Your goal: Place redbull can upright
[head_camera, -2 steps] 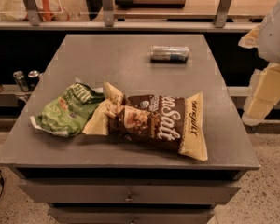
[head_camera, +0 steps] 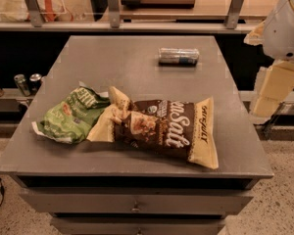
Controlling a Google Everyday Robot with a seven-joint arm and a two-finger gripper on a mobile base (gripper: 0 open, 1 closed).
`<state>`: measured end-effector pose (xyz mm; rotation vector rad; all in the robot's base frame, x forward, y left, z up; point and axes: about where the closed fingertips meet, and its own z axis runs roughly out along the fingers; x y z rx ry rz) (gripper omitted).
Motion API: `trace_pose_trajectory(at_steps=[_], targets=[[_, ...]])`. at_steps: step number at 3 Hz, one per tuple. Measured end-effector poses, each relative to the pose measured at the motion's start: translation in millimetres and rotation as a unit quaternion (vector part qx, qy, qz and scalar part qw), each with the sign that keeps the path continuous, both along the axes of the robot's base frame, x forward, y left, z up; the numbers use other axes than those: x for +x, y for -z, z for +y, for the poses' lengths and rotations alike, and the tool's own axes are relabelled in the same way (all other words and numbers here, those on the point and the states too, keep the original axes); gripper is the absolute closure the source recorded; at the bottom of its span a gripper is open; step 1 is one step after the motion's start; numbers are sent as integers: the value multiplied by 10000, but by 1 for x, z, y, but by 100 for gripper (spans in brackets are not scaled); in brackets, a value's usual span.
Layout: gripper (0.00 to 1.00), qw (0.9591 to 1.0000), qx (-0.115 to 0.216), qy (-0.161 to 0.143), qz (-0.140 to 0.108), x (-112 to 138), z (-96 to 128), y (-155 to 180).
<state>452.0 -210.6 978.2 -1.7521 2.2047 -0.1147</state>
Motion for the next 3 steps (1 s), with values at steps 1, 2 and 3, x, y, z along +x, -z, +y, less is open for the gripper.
trace_pose_trajectory(at_steps=[1, 2, 3], targets=[[0, 9998, -83, -182, -62, 30, 13, 1], [0, 9994, -178, -264, -136, 67, 25, 6], [0, 9986, -304, -320, -280, 110, 40, 7]])
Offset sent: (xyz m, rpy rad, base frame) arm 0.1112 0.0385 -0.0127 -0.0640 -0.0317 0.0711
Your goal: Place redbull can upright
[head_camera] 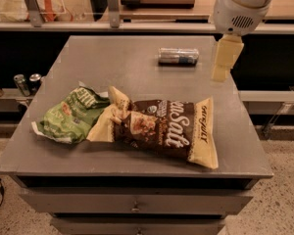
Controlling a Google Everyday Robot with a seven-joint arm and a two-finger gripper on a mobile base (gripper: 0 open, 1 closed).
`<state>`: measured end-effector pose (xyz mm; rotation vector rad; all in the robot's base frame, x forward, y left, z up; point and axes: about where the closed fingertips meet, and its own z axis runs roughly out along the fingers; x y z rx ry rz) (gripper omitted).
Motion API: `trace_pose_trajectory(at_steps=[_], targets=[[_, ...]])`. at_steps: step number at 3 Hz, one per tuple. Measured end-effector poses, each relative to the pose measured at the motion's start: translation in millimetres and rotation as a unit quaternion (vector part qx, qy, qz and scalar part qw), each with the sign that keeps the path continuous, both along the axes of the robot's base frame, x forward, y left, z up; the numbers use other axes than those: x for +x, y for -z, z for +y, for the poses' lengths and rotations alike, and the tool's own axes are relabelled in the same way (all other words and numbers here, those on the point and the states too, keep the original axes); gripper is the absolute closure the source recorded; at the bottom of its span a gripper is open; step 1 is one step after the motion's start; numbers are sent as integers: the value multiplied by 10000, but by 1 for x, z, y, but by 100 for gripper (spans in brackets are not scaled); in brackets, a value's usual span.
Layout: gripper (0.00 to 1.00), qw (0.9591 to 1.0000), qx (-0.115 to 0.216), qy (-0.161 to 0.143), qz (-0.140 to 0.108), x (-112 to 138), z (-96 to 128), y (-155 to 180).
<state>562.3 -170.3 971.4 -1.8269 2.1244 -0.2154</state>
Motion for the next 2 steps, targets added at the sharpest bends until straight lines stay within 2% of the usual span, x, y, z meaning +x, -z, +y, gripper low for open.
trace_pose_trajectory(at_steps=[1, 2], targets=[[0, 10000, -5, 62, -63, 10, 2, 2], [0, 9998, -99, 20, -144, 40, 7, 11]])
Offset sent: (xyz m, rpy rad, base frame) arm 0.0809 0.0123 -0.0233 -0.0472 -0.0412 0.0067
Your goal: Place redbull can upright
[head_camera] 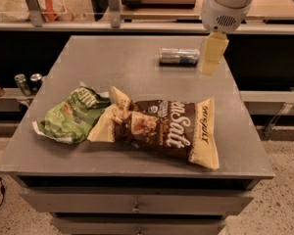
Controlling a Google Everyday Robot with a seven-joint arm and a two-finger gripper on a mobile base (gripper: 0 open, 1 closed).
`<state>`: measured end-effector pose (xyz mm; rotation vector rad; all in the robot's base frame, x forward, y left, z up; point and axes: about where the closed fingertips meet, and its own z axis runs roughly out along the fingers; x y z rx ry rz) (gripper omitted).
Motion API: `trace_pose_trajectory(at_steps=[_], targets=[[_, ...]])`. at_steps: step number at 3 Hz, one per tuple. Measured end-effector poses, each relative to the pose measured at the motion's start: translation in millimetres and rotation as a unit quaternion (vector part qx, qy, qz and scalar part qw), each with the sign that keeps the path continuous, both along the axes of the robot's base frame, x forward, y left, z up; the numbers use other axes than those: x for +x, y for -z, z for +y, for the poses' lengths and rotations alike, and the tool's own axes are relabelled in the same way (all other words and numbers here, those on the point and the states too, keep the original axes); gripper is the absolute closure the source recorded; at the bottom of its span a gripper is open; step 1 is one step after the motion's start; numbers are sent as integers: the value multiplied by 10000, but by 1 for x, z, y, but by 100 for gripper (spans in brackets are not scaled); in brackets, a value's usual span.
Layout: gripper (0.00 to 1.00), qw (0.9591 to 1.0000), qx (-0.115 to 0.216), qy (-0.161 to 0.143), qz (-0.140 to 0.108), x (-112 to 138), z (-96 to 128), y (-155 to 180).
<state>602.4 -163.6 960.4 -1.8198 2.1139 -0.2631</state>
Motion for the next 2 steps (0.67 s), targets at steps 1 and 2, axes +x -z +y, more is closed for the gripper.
trace_pose_trajectory(at_steps=[1, 2], targets=[[0, 9996, -229, -171, 12, 32, 9, 14], [0, 9991, -379, -161, -74, 61, 11, 25]])
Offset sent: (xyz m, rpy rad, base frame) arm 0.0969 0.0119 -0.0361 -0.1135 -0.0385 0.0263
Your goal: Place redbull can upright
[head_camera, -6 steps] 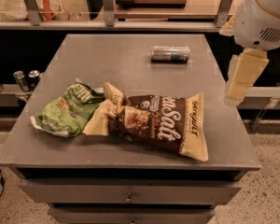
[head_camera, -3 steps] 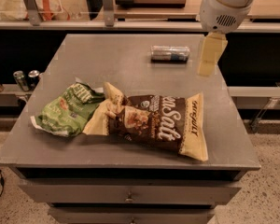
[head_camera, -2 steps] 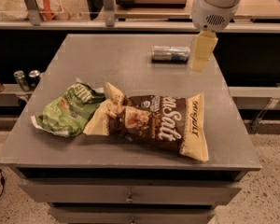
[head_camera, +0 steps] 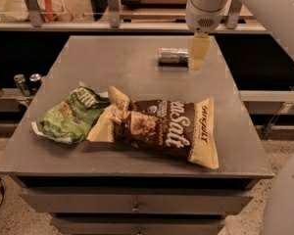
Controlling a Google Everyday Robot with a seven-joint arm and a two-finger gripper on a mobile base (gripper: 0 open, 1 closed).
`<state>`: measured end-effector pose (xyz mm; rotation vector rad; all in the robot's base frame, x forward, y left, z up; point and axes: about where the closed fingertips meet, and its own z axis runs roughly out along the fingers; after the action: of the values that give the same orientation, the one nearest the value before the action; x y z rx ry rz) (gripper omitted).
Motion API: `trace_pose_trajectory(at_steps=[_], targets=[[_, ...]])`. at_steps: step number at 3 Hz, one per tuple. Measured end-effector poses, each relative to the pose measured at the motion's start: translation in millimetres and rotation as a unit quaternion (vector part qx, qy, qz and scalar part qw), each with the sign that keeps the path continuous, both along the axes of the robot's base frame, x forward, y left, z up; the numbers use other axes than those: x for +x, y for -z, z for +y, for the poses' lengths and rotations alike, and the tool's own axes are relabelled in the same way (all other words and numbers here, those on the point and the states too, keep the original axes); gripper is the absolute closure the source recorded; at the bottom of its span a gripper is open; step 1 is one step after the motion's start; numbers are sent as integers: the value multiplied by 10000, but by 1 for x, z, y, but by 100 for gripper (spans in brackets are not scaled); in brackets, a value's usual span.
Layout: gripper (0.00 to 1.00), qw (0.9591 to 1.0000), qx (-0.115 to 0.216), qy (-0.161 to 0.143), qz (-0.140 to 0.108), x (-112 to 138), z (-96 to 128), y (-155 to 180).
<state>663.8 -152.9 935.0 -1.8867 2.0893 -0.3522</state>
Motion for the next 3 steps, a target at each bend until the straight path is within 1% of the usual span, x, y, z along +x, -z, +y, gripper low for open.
trace_pose_trajectory(at_steps=[1, 2, 3], targets=[[0, 9999, -95, 11, -75, 26, 2, 11], [0, 9998, -119, -36, -146, 47, 9, 17], [0, 9998, -110, -103, -155, 63, 18, 25]])
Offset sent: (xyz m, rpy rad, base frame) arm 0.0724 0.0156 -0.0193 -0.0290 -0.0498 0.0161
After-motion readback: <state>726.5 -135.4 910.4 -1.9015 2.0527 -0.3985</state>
